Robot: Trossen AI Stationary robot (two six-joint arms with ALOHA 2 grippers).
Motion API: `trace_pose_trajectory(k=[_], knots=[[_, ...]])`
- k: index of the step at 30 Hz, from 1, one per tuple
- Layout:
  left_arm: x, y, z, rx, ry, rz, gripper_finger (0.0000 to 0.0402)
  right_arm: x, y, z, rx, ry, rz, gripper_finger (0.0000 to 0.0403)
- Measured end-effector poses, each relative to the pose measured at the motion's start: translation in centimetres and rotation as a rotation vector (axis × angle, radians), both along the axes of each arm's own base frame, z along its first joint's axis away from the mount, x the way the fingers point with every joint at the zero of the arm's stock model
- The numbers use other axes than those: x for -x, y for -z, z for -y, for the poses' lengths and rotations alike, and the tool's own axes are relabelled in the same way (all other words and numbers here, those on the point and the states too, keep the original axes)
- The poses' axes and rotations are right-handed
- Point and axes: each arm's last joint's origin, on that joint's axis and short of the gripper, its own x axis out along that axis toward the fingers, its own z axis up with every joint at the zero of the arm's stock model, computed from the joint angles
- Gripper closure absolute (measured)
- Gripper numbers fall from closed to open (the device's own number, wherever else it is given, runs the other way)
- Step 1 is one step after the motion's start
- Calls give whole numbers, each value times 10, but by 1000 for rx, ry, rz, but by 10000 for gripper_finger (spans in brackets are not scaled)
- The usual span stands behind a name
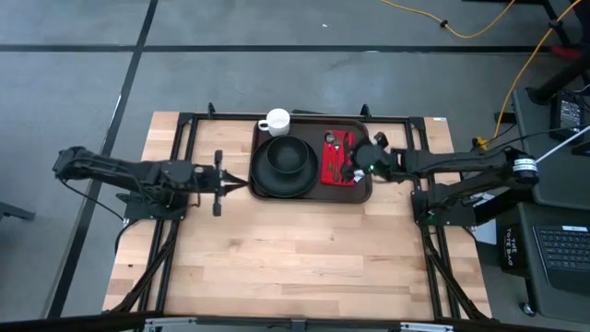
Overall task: Set up tray
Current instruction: Return to Home Position
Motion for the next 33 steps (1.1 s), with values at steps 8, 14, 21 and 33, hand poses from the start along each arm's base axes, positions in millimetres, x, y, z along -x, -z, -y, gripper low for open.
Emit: trace_pose_trajectory(k=[8, 14, 21, 33], knots=[[23, 30, -2, 18, 32, 138, 400, 5, 50, -29, 101, -187, 112, 394], [42, 45, -4, 13, 89, 239, 400, 19, 65, -36, 142, -259, 193, 398], [52, 74, -15, 4, 57, 304, 401, 33, 60, -38, 153, -358, 269, 392], [60, 78, -41, -5, -110, 298, 400, 83, 44, -37, 291, -412, 402, 392]])
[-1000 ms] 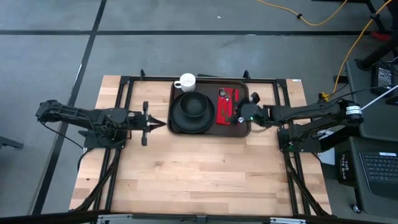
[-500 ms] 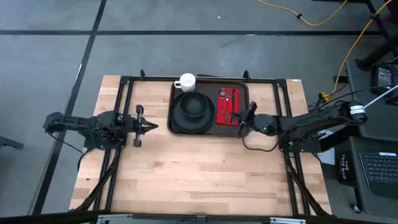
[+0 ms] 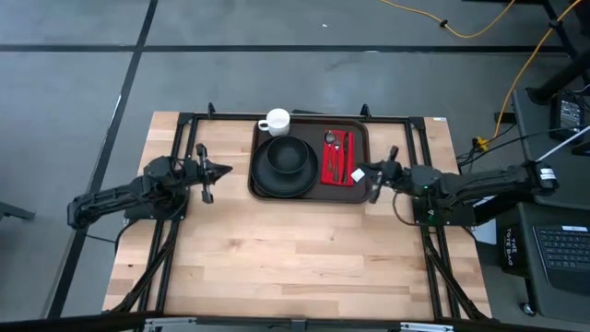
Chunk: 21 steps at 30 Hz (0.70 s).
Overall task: Set up tray
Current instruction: Return to Home Position
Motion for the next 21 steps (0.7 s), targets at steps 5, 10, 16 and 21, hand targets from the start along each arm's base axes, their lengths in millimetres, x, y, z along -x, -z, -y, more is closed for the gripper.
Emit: trace_pose_trajectory(k=[5, 10, 16, 21], knots=[[1, 1, -5, 10, -47, -8, 401, 25, 11, 0, 22, -37, 40, 394], [2, 0, -6, -15, -59, -8, 399, 43, 12, -2, 19, -120, 64, 397], [2, 0, -6, 7, -57, -2, 401, 61, 12, -6, -47, -283, 118, 398], [2, 0, -6, 82, -52, 18, 396, 61, 13, -8, -30, -355, 109, 397]])
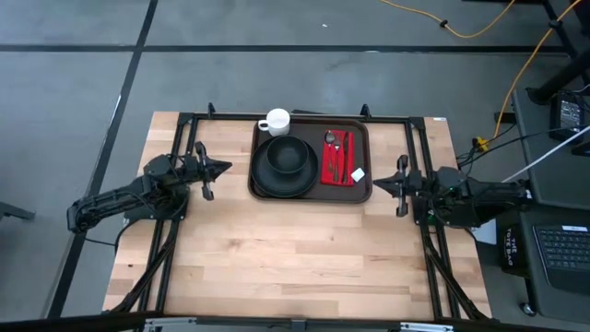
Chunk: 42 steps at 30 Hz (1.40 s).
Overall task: Set up tray
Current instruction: Return to Home Position
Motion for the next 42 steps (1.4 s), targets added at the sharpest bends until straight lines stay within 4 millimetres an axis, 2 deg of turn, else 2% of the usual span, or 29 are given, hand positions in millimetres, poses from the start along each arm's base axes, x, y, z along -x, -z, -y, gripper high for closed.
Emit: trace_pose_trajectory(k=[6, 11, 16, 23, 32, 42], knots=[[0, 0, 0, 1, -8, 0, 398, 0, 4, -3, 26, -102, -39, 397], [0, 0, 0, 1, -8, 0, 396, -5, 18, -5, 31, -161, -12, 399], [0, 0, 0, 1, -9, 0, 394, -6, 19, -5, 67, -166, 48, 397], [0, 0, 0, 1, -9, -1, 394, -7, 22, -5, 78, -152, 16, 391], [0, 0, 0, 1, -9, -1, 396, -7, 22, -5, -250, -153, 28, 389], [0, 0, 0, 1, -9, 0, 397, -7, 22, -4, -314, -153, 30, 389]])
